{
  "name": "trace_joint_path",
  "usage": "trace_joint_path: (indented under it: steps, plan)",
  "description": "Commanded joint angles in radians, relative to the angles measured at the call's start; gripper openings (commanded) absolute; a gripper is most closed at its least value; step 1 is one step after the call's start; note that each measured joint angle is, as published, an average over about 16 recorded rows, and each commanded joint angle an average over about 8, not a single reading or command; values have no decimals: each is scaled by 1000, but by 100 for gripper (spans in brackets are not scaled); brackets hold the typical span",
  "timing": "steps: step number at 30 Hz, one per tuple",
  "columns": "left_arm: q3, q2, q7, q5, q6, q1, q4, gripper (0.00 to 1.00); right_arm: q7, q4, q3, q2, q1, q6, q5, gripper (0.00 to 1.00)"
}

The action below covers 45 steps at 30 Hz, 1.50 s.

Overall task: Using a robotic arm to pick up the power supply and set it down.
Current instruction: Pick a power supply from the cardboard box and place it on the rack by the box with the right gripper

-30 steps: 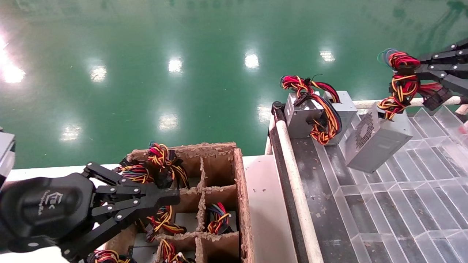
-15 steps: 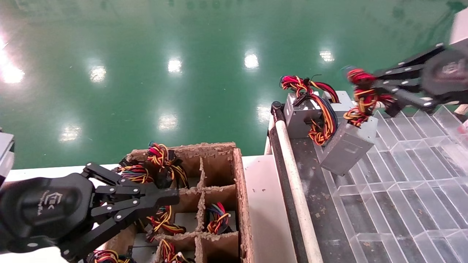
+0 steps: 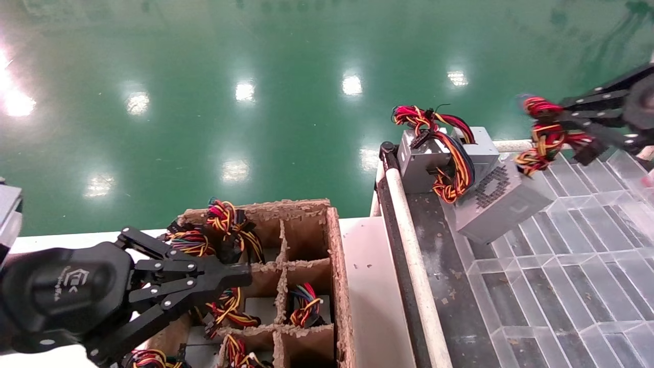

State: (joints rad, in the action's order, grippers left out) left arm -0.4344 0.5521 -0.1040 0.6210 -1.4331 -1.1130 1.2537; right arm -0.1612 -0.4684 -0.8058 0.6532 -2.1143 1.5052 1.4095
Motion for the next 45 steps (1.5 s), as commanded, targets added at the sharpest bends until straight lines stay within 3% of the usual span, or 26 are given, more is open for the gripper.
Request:
trace_joint_path:
  steps: [1, 7, 25, 26, 33, 34, 45]
  plan:
    - [0, 0, 0, 0, 0, 0, 0, 0, 1, 7, -8, -10, -16, -17, 24, 0]
    - [0, 0, 0, 0, 0, 0, 0, 0, -31, 28, 1, 4, -2, -40, 10, 0]
    - [0, 0, 0, 0, 0, 0, 0, 0, -123, 138, 0, 104, 74, 17, -35, 0]
    - [0, 0, 0, 0, 0, 0, 0, 0, -124, 143, 1, 106, 74, 19, -36, 7]
    - [0, 0, 0, 0, 0, 0, 0, 0, -116, 162, -3, 122, 51, 25, -32, 94]
    - [0, 0, 0, 0, 0, 0, 0, 0, -113, 162, -5, 124, 46, 24, -28, 100]
    - [0, 0, 0, 0, 0, 0, 0, 0, -77, 151, -19, 130, 9, 15, -2, 100]
